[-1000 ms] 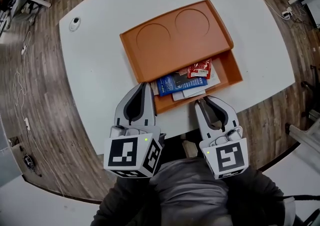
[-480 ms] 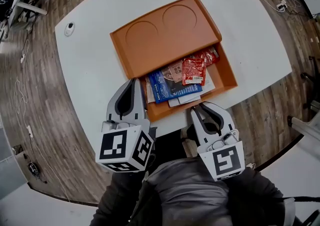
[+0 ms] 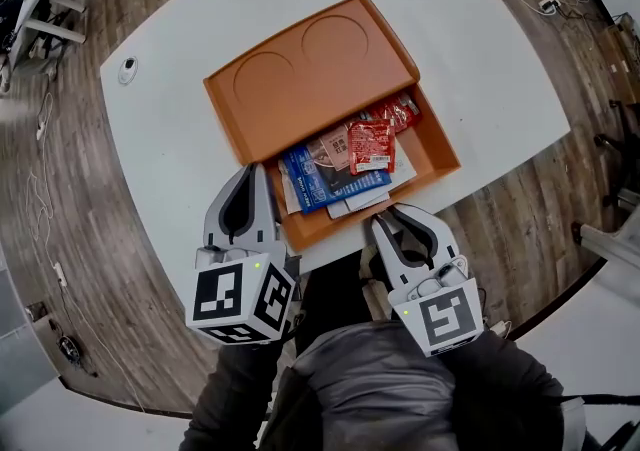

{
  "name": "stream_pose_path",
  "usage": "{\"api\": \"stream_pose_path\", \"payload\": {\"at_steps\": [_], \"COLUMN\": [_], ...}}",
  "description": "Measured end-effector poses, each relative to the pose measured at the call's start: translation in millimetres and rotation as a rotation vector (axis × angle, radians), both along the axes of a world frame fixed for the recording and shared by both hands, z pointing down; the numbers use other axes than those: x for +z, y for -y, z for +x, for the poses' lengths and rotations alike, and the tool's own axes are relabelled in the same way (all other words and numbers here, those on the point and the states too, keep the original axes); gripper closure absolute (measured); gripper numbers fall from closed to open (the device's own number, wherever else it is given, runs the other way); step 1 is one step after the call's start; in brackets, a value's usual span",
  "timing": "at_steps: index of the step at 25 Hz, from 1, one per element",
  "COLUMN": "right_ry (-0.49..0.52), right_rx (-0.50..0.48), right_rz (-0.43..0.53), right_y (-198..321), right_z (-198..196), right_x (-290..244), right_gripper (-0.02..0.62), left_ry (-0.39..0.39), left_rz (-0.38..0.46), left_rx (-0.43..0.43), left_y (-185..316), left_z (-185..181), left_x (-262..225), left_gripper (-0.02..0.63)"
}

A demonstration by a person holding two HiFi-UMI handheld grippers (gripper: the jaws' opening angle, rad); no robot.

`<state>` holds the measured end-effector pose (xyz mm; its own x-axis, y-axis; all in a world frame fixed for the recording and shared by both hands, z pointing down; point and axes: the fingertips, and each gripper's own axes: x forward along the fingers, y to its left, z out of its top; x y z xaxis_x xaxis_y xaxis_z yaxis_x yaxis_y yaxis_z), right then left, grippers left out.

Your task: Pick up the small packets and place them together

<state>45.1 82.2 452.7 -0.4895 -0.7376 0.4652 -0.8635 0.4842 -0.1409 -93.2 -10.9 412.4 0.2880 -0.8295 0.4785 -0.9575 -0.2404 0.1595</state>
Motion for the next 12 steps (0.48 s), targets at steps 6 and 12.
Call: {"api": "stream_pose_path", "payload": {"at_steps": [6,12], "right_ry": [0.011,0.0], "right_rx": [-0.041,-0.075], "right_rz": [0.004,-0.025], "right_y": [-1.0,-10.9], "right_z": [-0.3,6.7], "right_x": [1.8,-12.5], "right_gripper": [0.522,0.522], "left_ry": [0.01,0.012], "left_rz": [0.025,0.047], "left_rx": [-0.029,-0.037], "left_y": [-8.4,-20.4], "left_z": [0.3,7.9], "left_x": [-1.7,-28.9], "left_gripper": [0.606,0.606]}}
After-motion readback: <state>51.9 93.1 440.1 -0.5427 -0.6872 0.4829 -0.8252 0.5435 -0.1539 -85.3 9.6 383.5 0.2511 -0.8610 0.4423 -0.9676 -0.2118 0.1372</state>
